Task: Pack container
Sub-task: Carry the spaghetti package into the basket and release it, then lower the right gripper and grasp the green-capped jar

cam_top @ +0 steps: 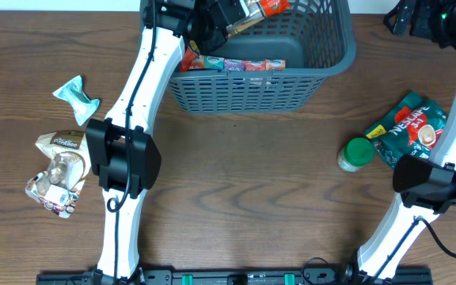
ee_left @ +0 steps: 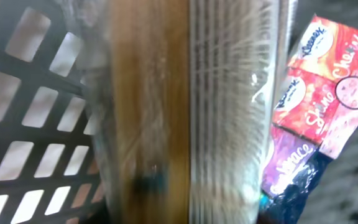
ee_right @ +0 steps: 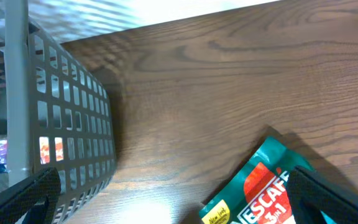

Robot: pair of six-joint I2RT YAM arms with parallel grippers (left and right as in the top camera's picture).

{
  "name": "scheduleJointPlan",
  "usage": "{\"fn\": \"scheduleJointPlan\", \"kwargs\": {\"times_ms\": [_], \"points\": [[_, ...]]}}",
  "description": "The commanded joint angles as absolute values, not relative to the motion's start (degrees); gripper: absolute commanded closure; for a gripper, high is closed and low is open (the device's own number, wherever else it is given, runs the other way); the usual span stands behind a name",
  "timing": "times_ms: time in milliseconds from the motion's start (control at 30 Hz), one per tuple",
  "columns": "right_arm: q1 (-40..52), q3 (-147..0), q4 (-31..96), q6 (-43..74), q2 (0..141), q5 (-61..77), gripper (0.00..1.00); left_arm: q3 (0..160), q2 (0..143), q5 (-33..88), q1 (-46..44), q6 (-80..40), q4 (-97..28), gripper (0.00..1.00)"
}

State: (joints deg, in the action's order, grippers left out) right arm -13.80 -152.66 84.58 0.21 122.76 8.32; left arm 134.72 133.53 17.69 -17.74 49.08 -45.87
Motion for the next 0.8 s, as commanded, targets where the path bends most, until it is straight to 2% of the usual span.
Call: {"fn": "scheduleJointPlan", "kwargs": {"times_ms": [0,300,533,767], "points": [[-13.8,-152.8,84.5,-0.5,123.0,8.4,0.01,136.9,130.7,18.8,-17.8,46.7,-46.1,0.01],[-13.8,-152.8,84.7,-2.4,123.0,8.4,0.01,136.9,128.2,18.8,-18.9,43.9,-54.2,0.01],[-13.8,-152.8,82.8,-6.2,123.0,8.9,0.01,136.9,117.0,14.3,-17.6,25.8,-57.9,0.01],[-15.9,-156.0,84.0,5.2,122.5,4.1,0.01,136.9,104.9,1.9,-10.6,11.2,-68.8,0.01]]}}
